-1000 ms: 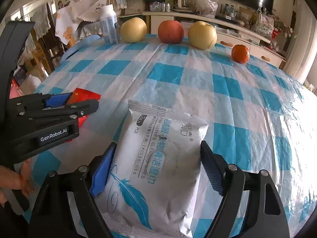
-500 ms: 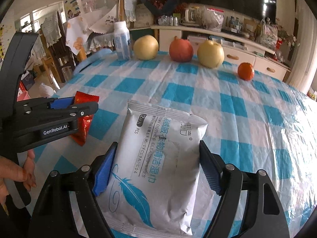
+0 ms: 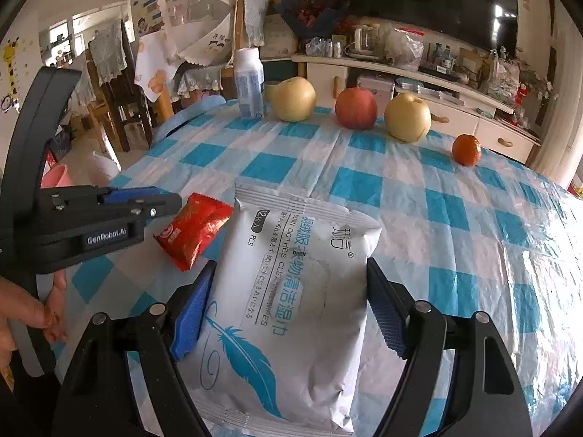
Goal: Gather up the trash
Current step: 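Close the left tool on the red snack bag while the right tool closes on the wipes pack, then carry red snack bag and wipes pack over the pink bucket with both tools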
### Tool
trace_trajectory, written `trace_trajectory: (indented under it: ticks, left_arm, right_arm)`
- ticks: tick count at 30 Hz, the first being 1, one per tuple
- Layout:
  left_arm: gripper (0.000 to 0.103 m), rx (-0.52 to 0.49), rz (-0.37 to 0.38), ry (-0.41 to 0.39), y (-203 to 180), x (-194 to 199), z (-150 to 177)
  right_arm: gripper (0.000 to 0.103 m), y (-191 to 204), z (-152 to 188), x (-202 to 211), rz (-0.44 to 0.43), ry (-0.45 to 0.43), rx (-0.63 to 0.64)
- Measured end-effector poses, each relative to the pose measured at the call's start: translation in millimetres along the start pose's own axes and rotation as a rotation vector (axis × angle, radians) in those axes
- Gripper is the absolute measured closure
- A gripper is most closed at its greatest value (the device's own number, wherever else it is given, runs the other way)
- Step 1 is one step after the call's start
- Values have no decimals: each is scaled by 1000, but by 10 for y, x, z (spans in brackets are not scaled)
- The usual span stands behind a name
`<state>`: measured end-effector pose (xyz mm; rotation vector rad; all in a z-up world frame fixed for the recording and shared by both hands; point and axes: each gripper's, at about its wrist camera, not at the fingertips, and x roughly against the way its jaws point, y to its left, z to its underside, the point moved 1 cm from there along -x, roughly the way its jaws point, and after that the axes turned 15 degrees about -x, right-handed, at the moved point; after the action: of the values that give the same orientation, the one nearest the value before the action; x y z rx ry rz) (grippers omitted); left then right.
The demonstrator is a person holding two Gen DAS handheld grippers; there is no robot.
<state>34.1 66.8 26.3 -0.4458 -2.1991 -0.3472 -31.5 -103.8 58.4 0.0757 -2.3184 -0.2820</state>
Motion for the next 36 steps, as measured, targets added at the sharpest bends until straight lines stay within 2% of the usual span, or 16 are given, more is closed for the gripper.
trace_trajectory:
  ticks: [1, 3, 6, 9, 11, 12, 14, 16, 21, 28, 36]
  left_arm:
    - [49, -7, 3, 14, -15, -27, 24]
    - [35, -26, -11, 21, -55, -43, 48]
    - [31, -53, -10, 33, -121, -113, 48]
    - [30, -56, -6, 38, -176, -189, 19]
    - [30, -96, -27, 60, -274, -272, 1]
    - [30, -109, -39, 52, -311, -278, 0]
    - [39, -111, -21, 34, -363, -278, -13]
    - [61, -117, -20, 22, -380, -262, -24]
    - [66, -87, 0, 13, -330, -217, -9]
    - [66, -34, -9, -49, -111, 23, -27]
    - [66, 27, -79, -130, 282, 422, -14]
  right_arm:
    - [25, -6, -3, -7, 2, 3, -2]
    - [25, -27, -15, -27, 5, 11, -9]
    - [25, -49, -13, -48, 8, 20, -11]
    - [25, -46, 2, -56, 6, 28, -3]
    - [25, -48, 5, -60, 6, 32, 1]
    - [25, -51, 6, -54, 3, 32, 0]
    - [25, -49, 6, -55, 4, 28, -1]
    - [25, -56, -10, -37, 0, 20, -7]
    - [25, -40, -31, 14, -18, 12, -20]
    - [25, 15, -54, 81, -43, 10, -45]
    - [25, 232, -67, 183, -82, -1, -49]
